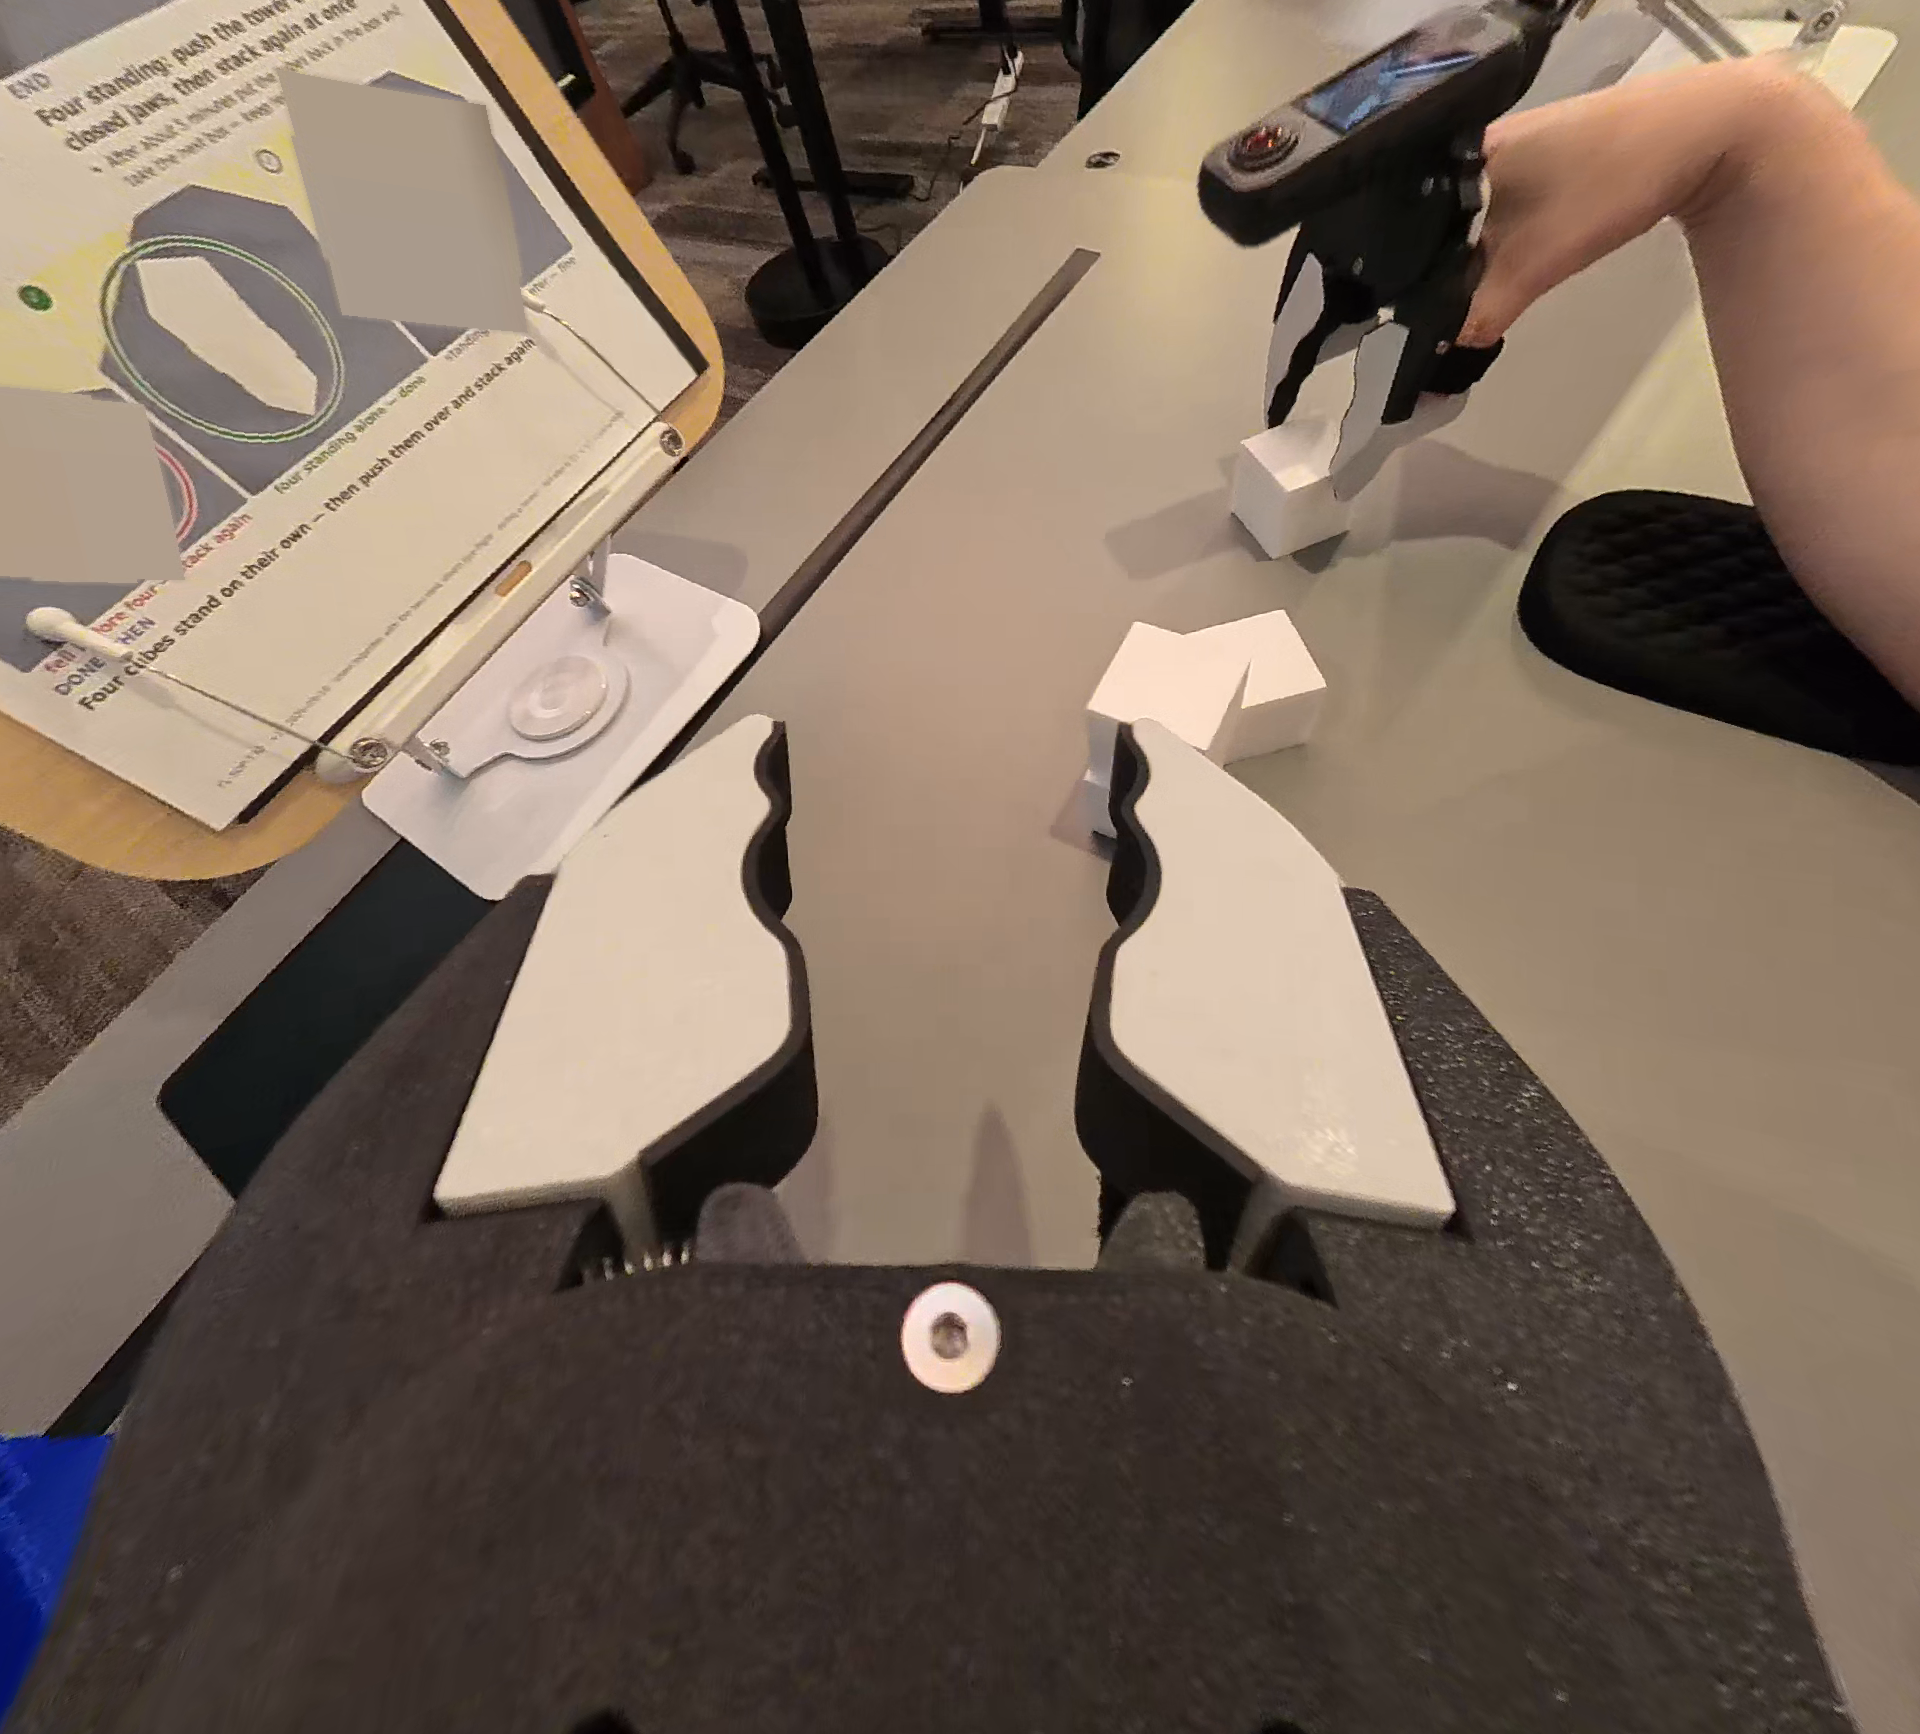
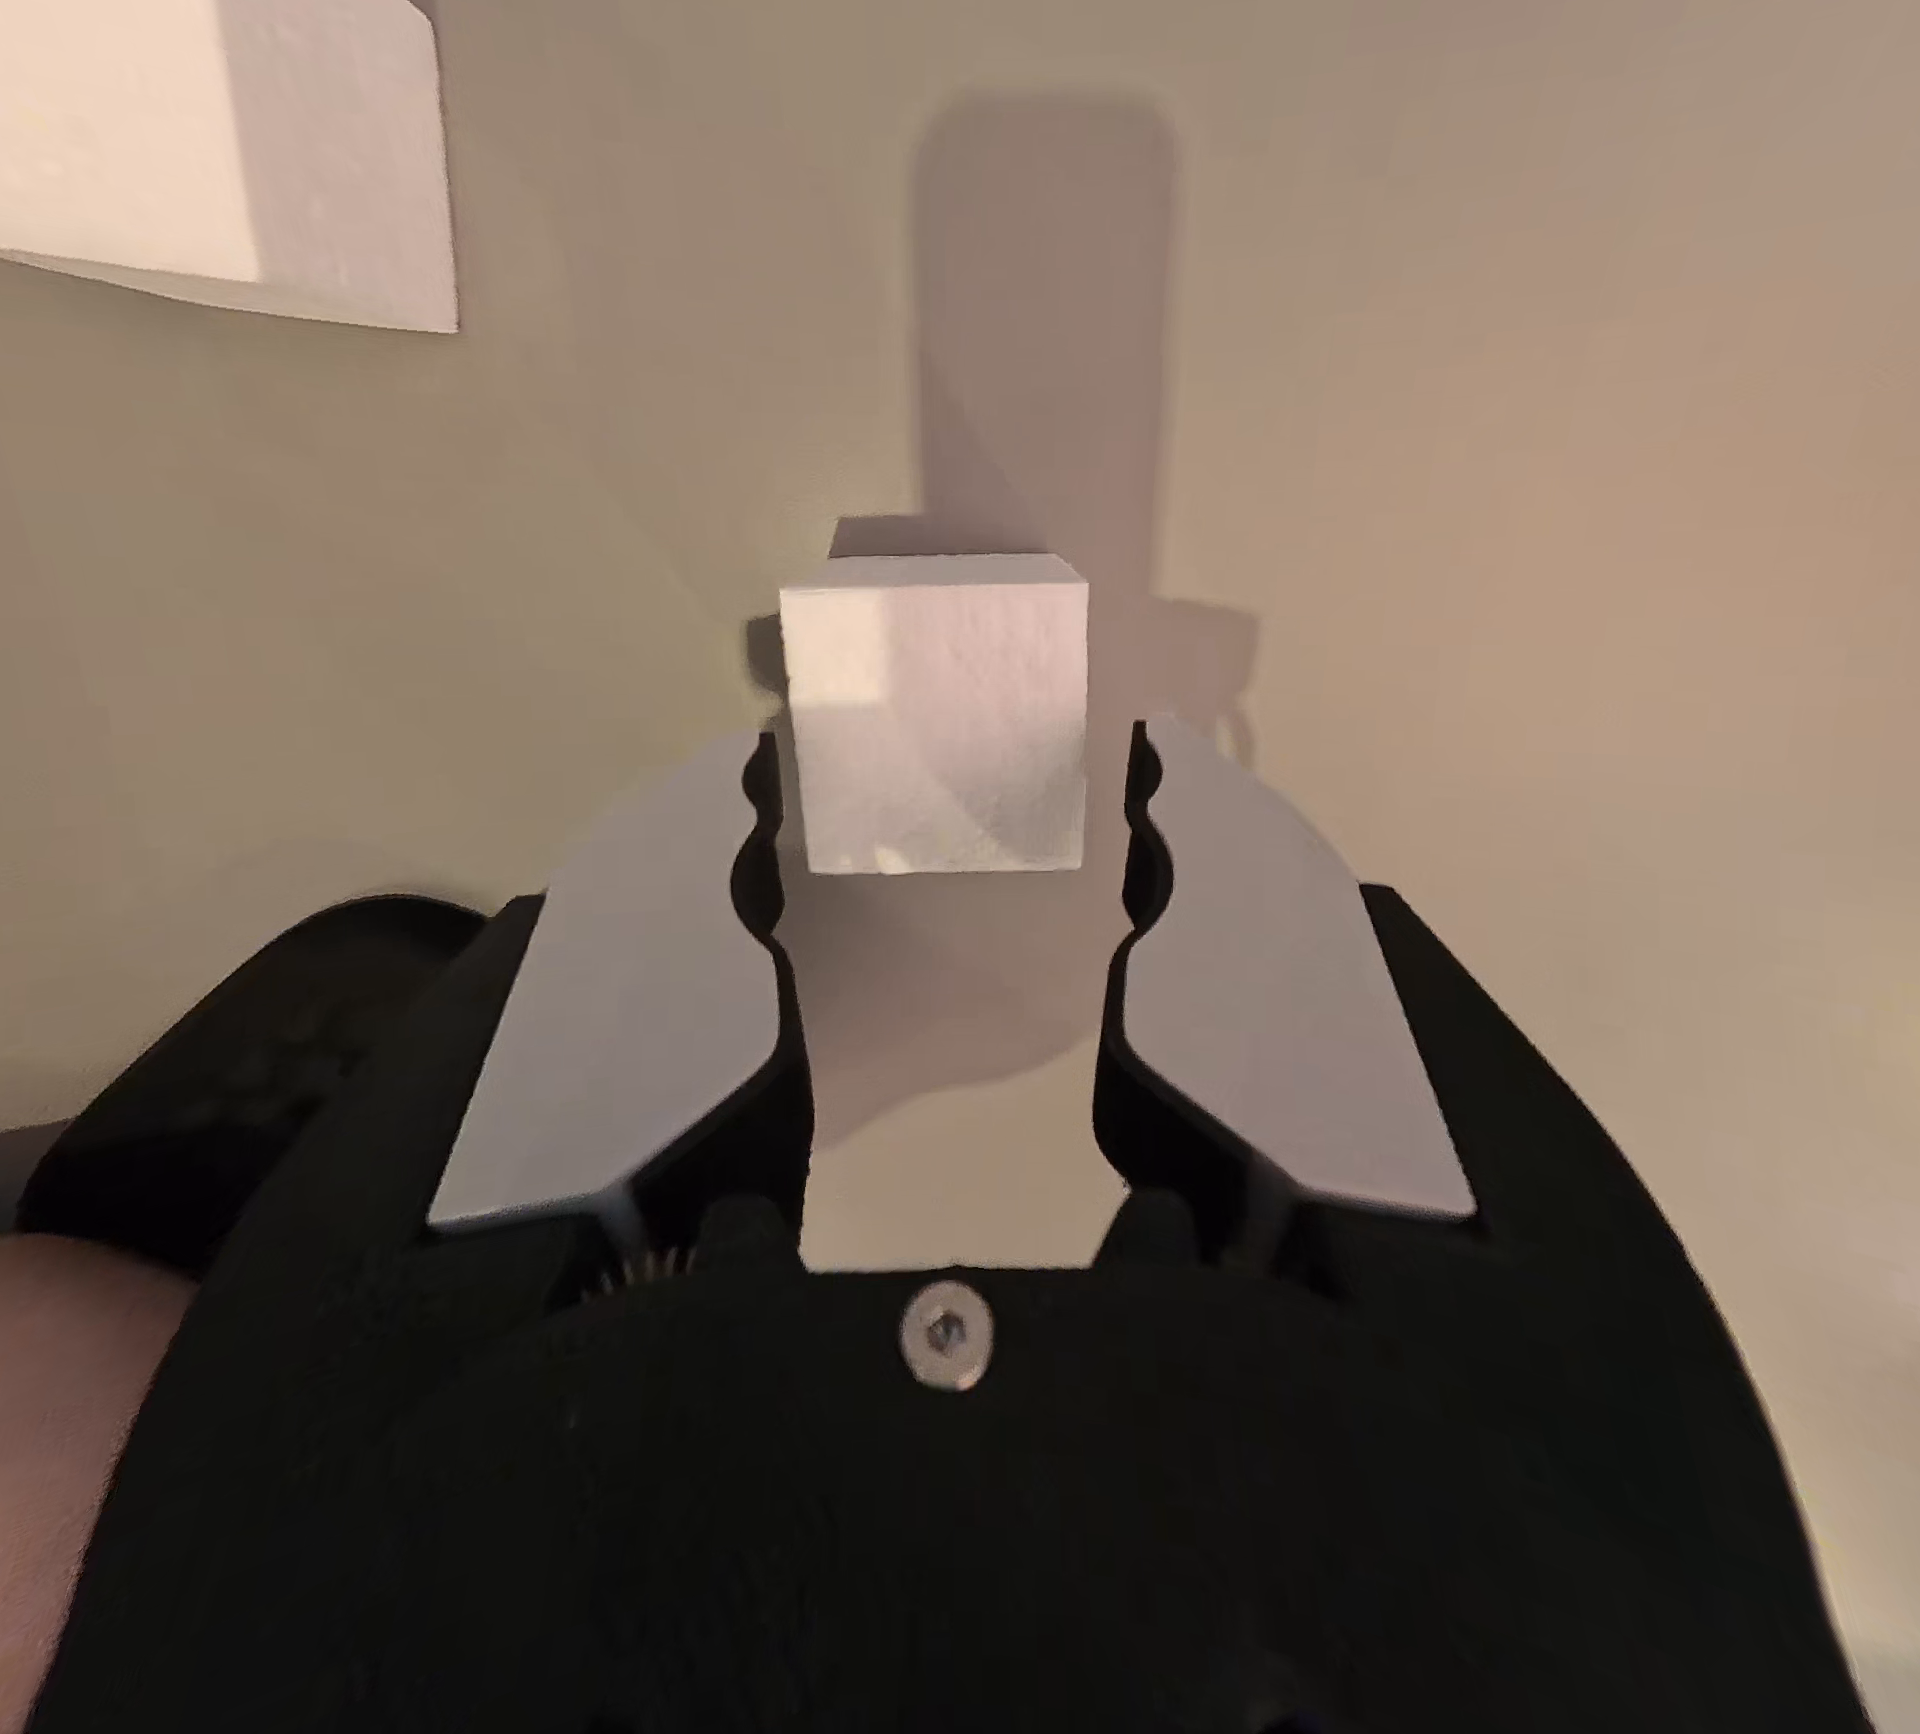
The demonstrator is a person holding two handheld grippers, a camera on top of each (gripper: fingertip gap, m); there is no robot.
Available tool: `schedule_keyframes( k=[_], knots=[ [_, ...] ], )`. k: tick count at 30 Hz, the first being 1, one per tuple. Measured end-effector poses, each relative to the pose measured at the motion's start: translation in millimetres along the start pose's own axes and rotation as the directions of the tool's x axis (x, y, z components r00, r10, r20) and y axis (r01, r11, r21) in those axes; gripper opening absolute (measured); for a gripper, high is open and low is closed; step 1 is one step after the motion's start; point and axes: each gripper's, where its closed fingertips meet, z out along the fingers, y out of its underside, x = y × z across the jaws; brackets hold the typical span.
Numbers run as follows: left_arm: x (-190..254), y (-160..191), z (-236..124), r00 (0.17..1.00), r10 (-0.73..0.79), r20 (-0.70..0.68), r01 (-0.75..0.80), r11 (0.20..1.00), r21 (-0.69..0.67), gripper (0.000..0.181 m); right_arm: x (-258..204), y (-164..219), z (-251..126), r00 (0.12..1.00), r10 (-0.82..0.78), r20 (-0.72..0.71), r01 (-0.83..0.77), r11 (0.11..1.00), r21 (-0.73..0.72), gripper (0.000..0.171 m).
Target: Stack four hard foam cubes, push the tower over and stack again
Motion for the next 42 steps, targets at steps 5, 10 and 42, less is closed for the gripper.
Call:
schedule_keyframes(
  k=[5,10,42],
  knots=[
    [-5.2,2.7,-2.1,1.000,-0.008,0.010,0.008,1.000,-0.005,0.059,2.6,5.8,4.9,1.000,0.007,-0.007,-0.008,0.999,-0.047,0.057],
    [-6.6,3.0,-3.4,1.000,-0.006,0.016,0.006,1.000,-0.007,0.058,-1.3,-3.6,-17.9,1.000,0.029,-0.006,-0.029,0.999,0.027,0.057],
    [-9.0,10.4,1.0,1.000,-0.003,0.013,0.004,0.999,-0.033,0.055,-155.9,-176.4,-75.8,0.705,-0.690,0.167,0.161,0.384,0.909,0.056]
  ],
)
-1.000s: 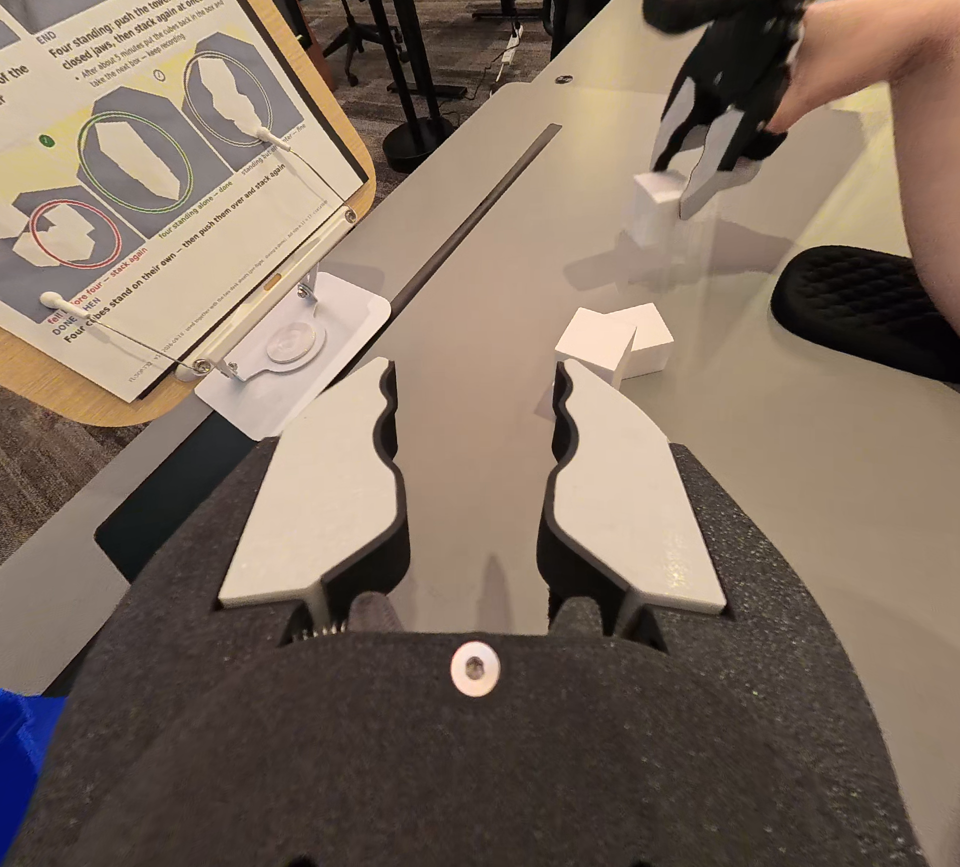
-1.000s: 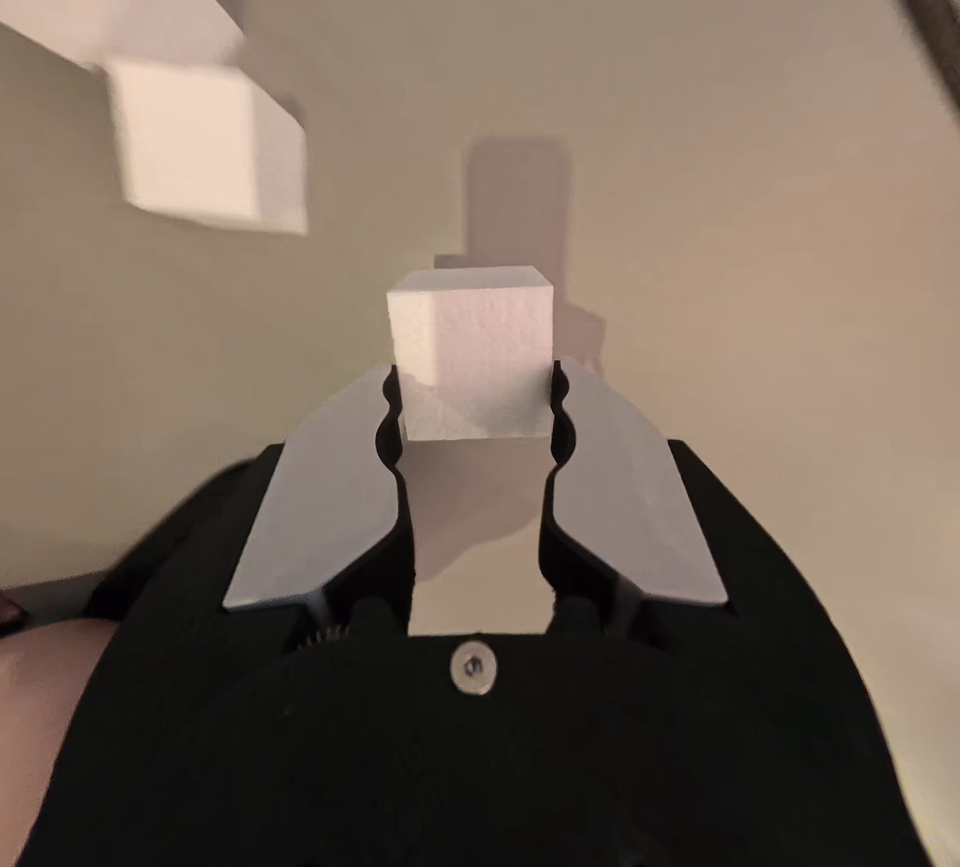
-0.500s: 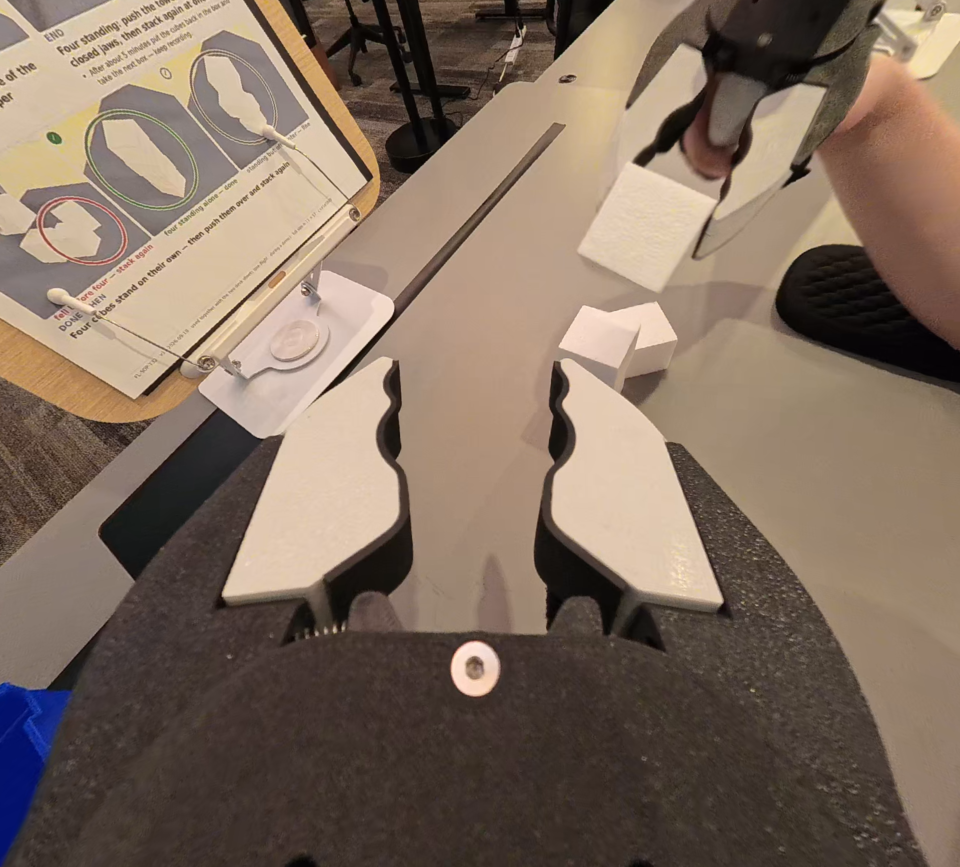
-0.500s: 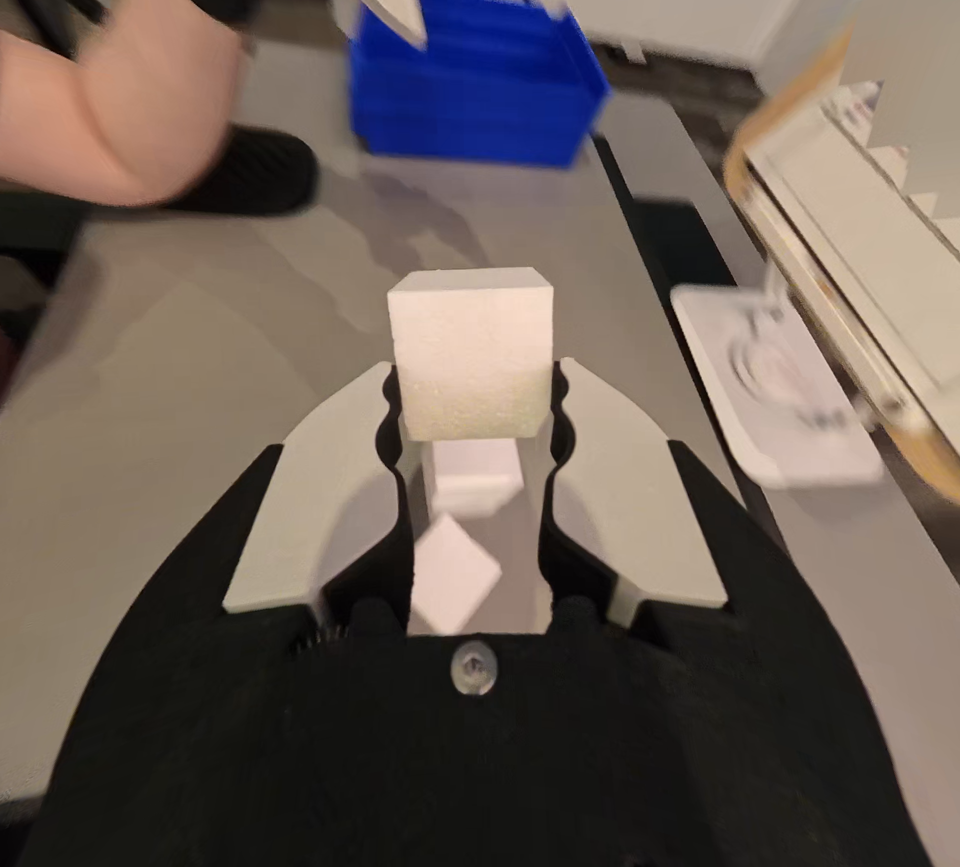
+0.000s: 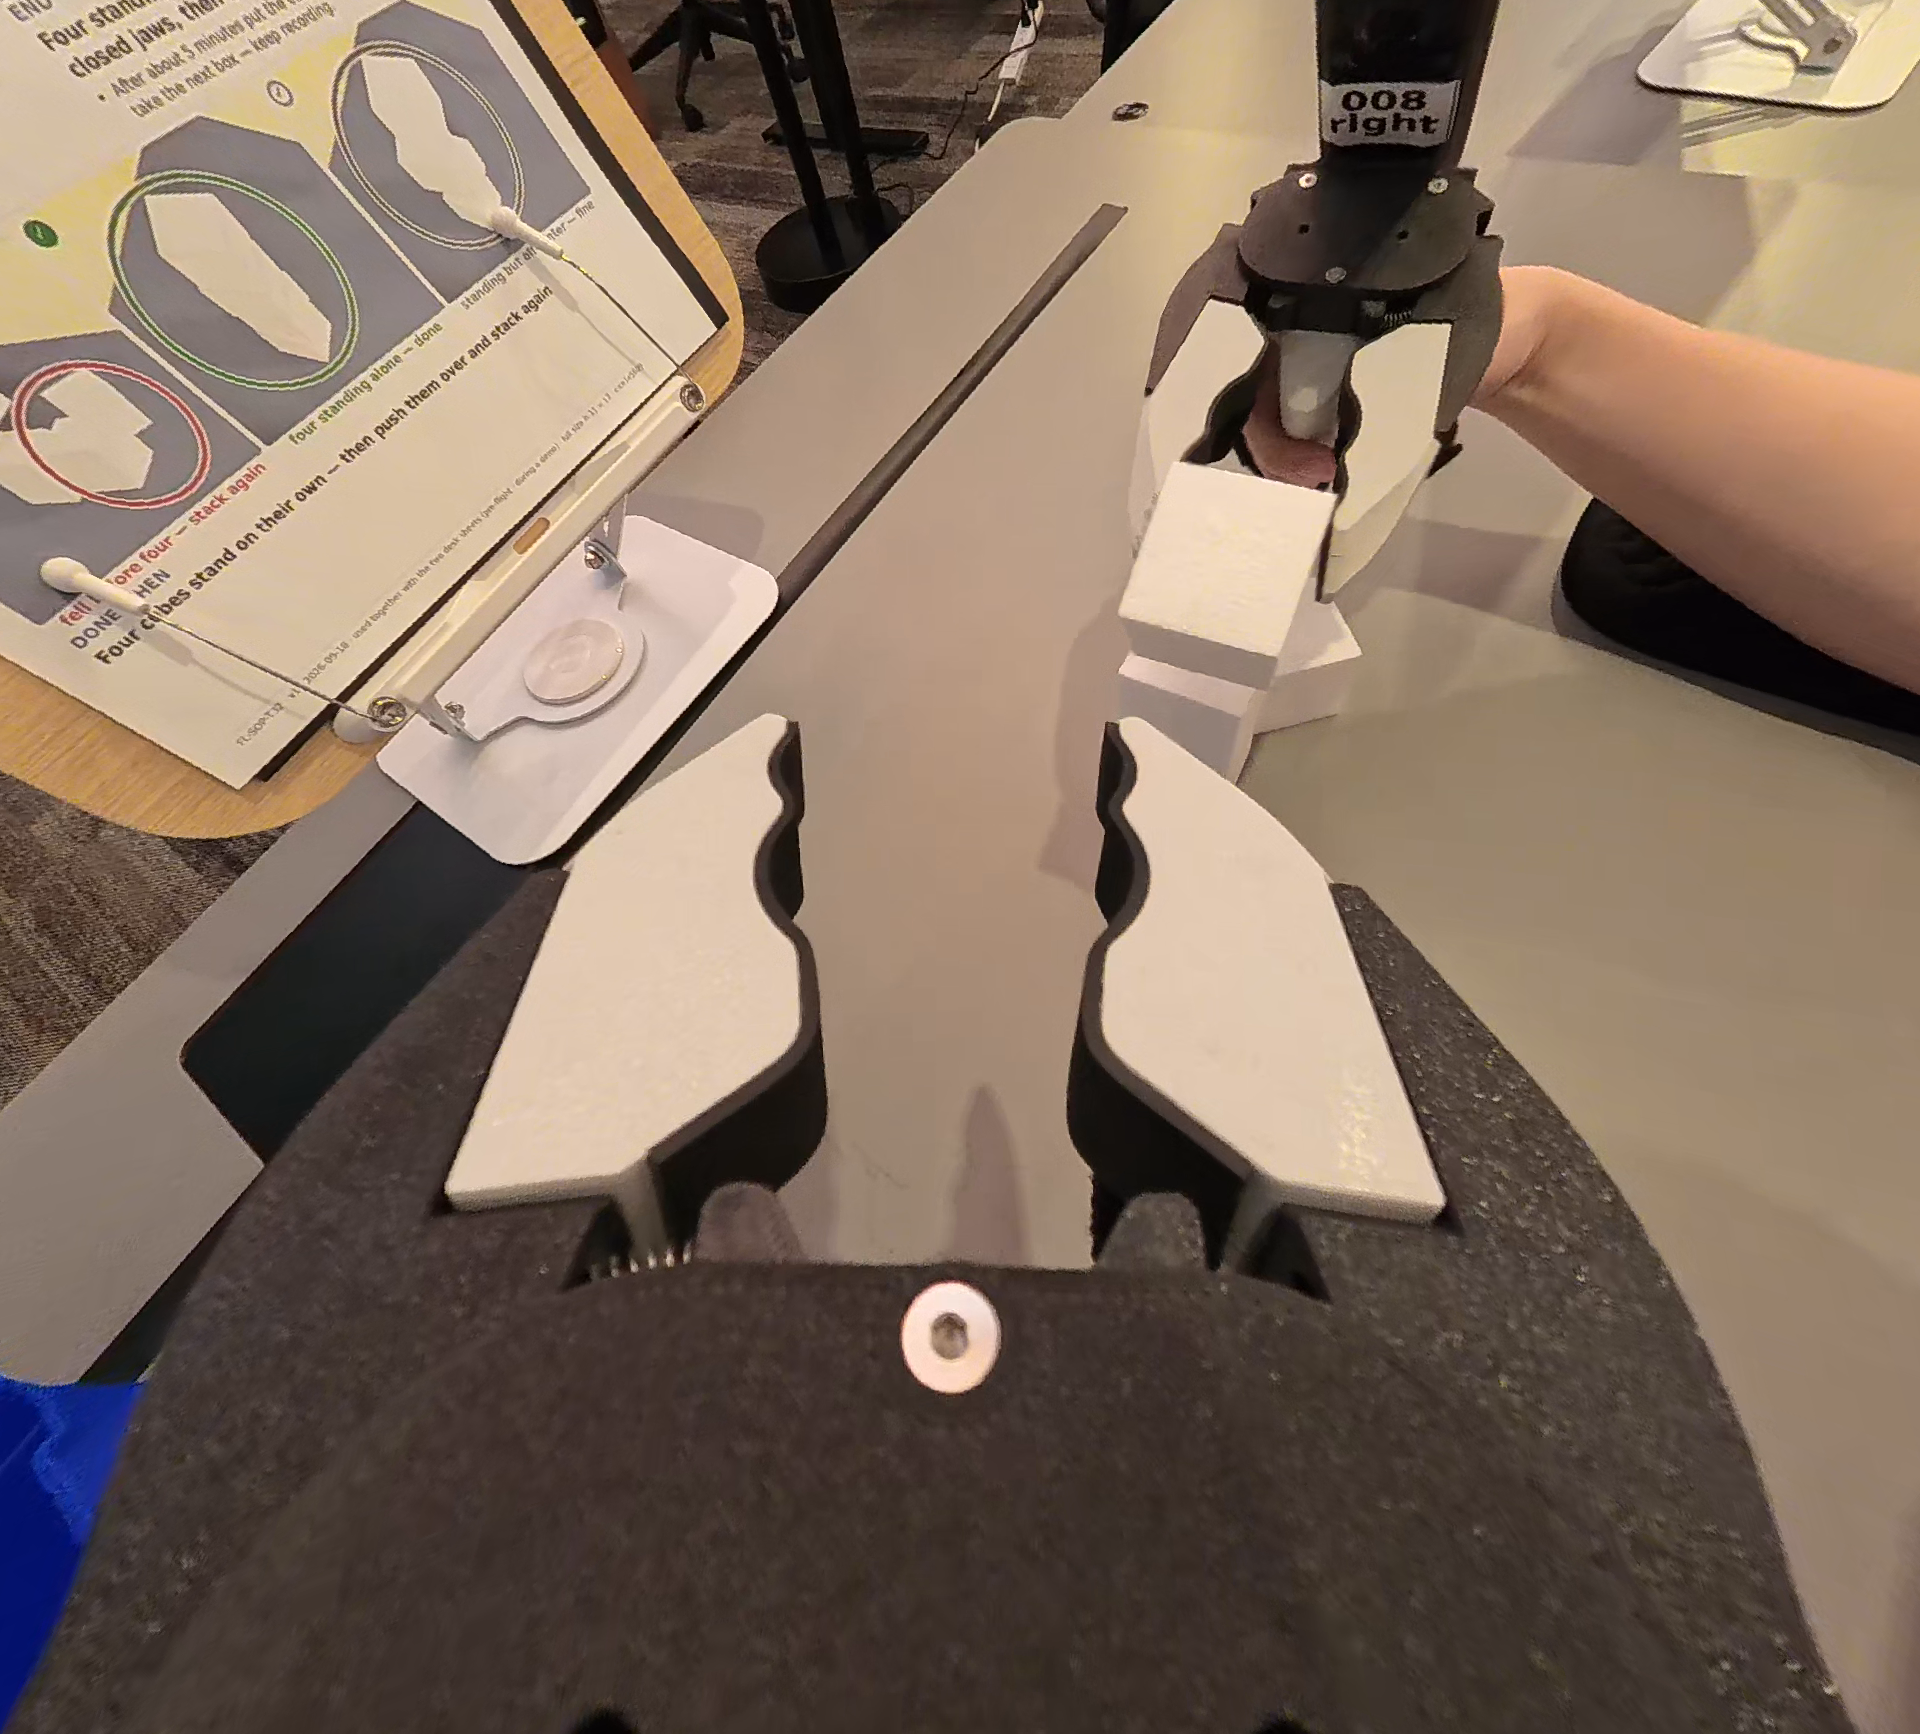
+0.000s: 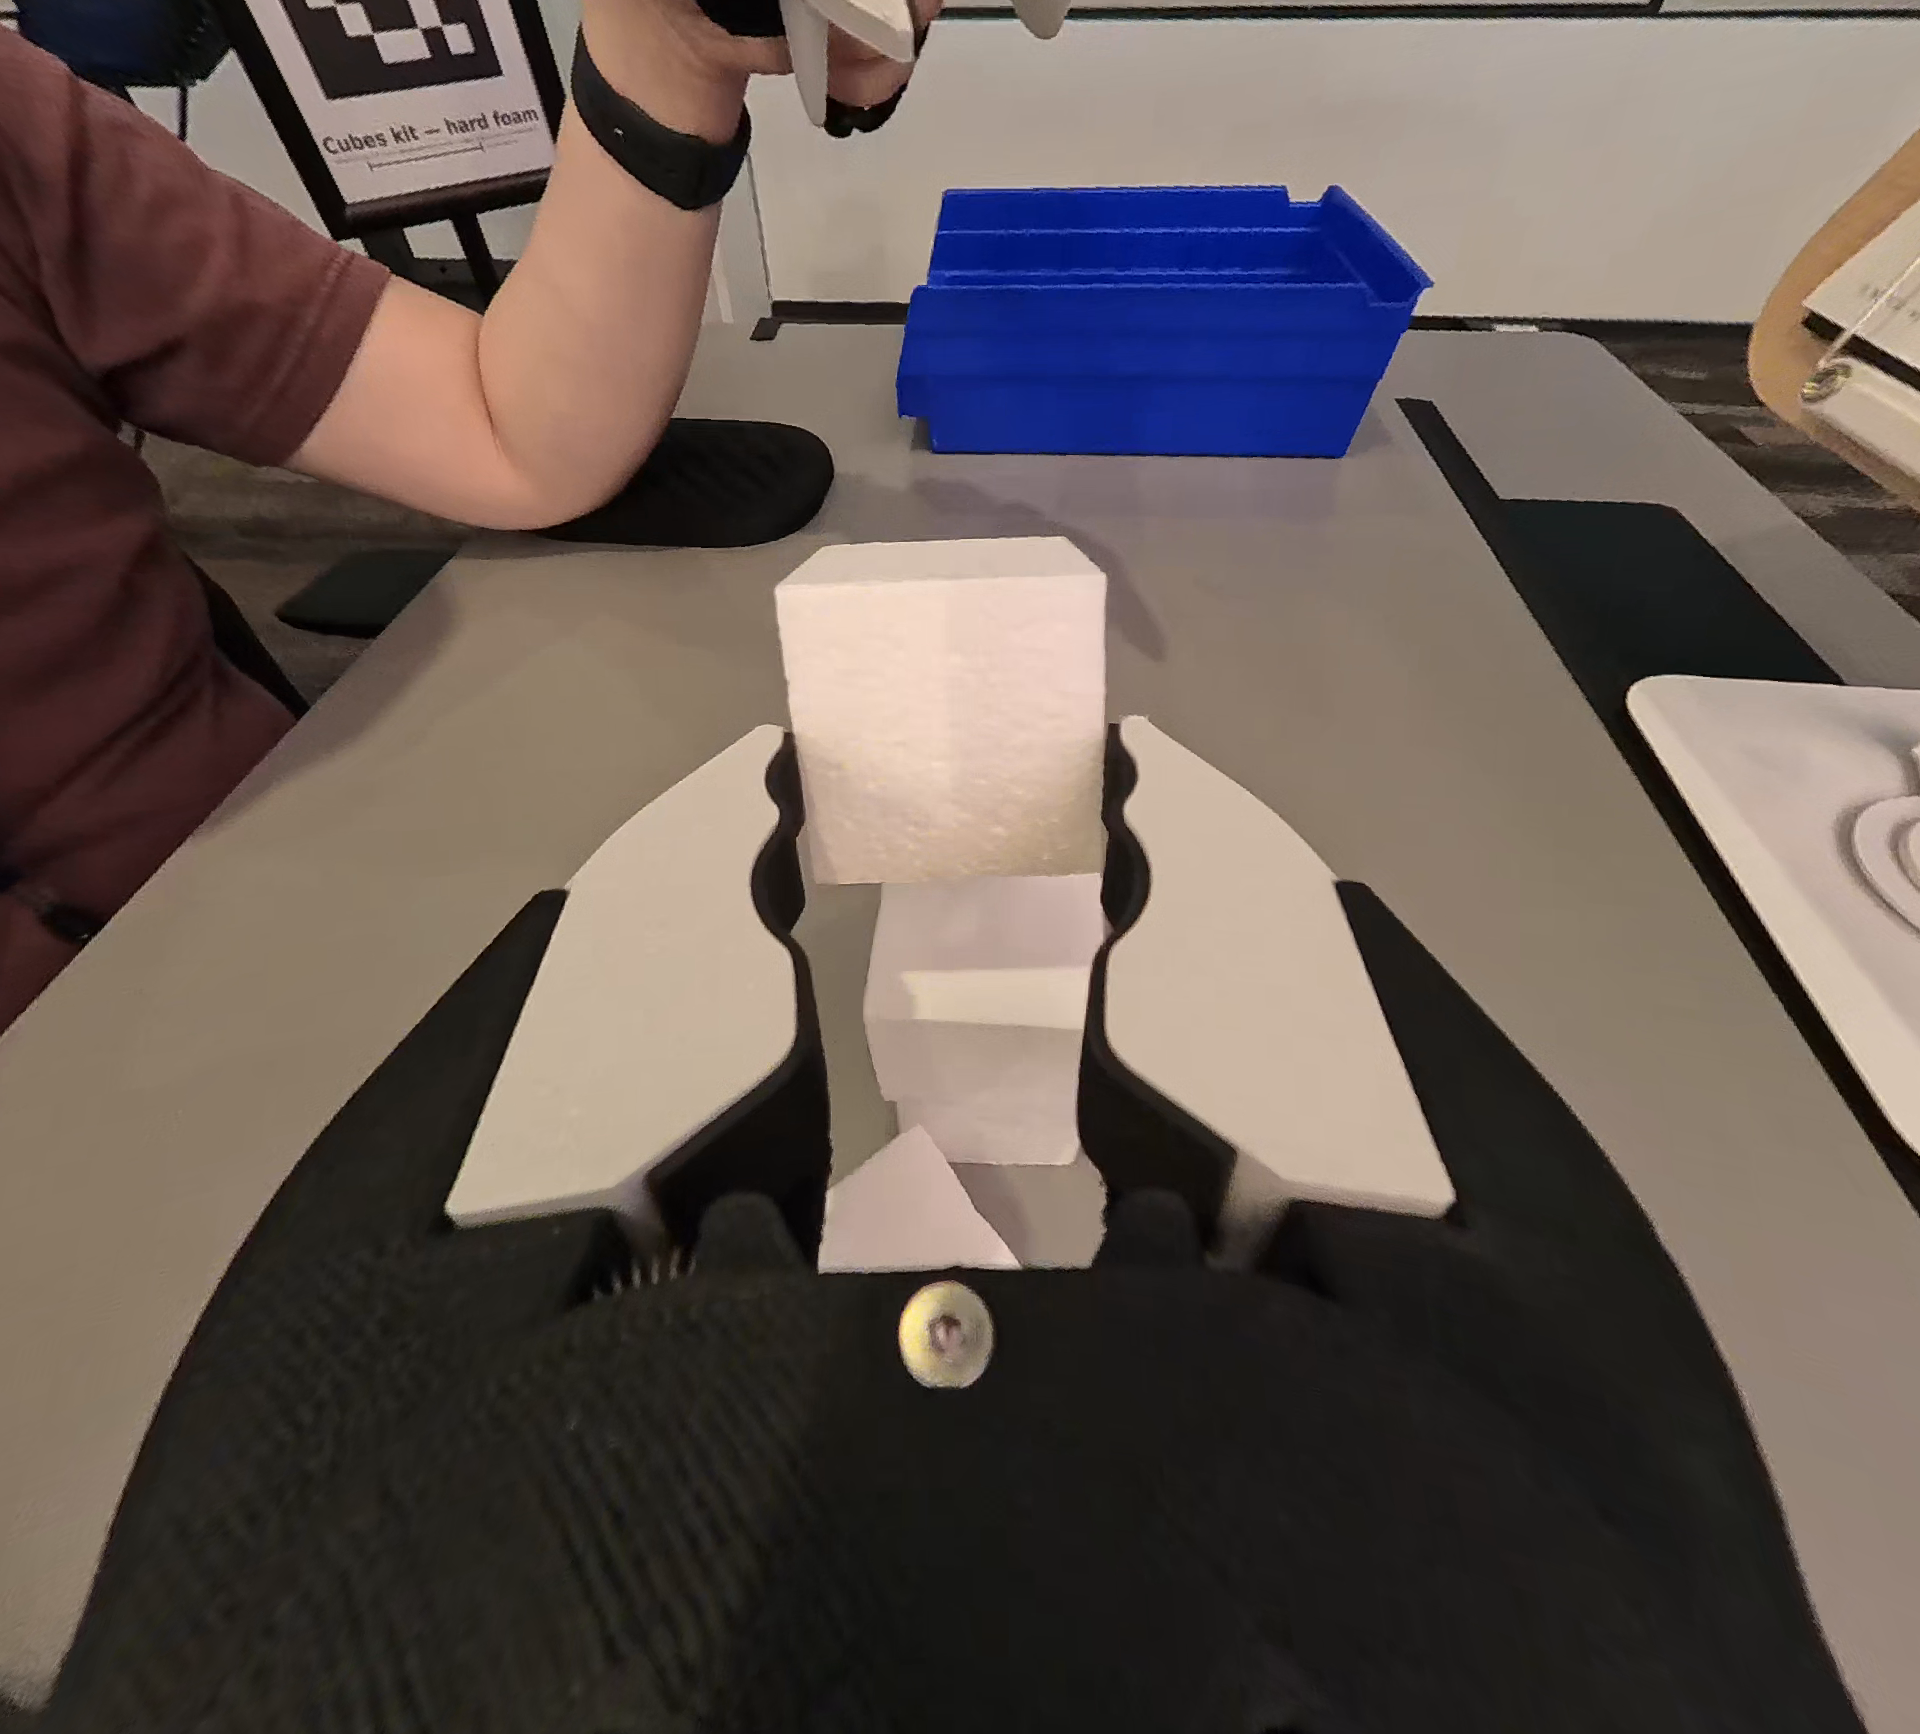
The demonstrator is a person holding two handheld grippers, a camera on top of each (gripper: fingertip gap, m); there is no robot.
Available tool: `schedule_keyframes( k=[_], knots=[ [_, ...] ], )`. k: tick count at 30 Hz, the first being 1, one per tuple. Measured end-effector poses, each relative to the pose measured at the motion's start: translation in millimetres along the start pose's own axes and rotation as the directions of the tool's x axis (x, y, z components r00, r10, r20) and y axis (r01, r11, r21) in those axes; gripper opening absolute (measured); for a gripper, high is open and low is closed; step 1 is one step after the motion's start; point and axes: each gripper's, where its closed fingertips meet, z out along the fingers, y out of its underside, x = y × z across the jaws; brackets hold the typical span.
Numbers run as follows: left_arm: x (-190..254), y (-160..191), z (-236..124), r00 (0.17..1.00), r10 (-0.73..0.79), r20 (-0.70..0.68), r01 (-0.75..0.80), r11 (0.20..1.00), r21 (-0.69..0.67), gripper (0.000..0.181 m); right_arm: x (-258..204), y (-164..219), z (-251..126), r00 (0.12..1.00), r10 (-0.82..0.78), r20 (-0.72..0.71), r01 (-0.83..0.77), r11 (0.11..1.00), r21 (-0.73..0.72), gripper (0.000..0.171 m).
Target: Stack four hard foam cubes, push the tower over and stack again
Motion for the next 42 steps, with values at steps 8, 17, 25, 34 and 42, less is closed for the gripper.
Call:
schedule_keyframes(
  k=[8,17,25,34,42],
  knots=[
    [3.3,1.7,3.8,1.000,0.010,-0.005,-0.010,1.000,-0.015,0.055,7.4,8.5,-1.5,1.000,0.017,-0.016,-0.017,1.000,0.021,0.056],
    [5.8,2.5,6.4,1.000,0.015,-0.013,-0.015,1.000,-0.022,0.055,7.3,17.2,2.4,1.000,0.028,0.000,-0.028,1.000,0.001,0.056],
    [7.3,3.6,8.1,1.000,0.015,-0.017,-0.016,0.999,-0.030,0.055,8.5,29.2,0.3,0.999,0.053,0.009,-0.053,0.998,-0.026,0.056],
    [9.4,5.1,11.0,1.000,0.018,-0.024,-0.018,0.999,-0.040,0.055,5.7,36.2,1.7,0.997,0.071,0.036,-0.069,0.996,-0.049,0.056],
    [11.1,5.8,12.3,0.999,0.021,-0.030,-0.023,0.999,-0.045,0.054,2.2,33.5,1.5,0.997,0.057,0.049,-0.054,0.997,-0.048,0.055]
  ],
)
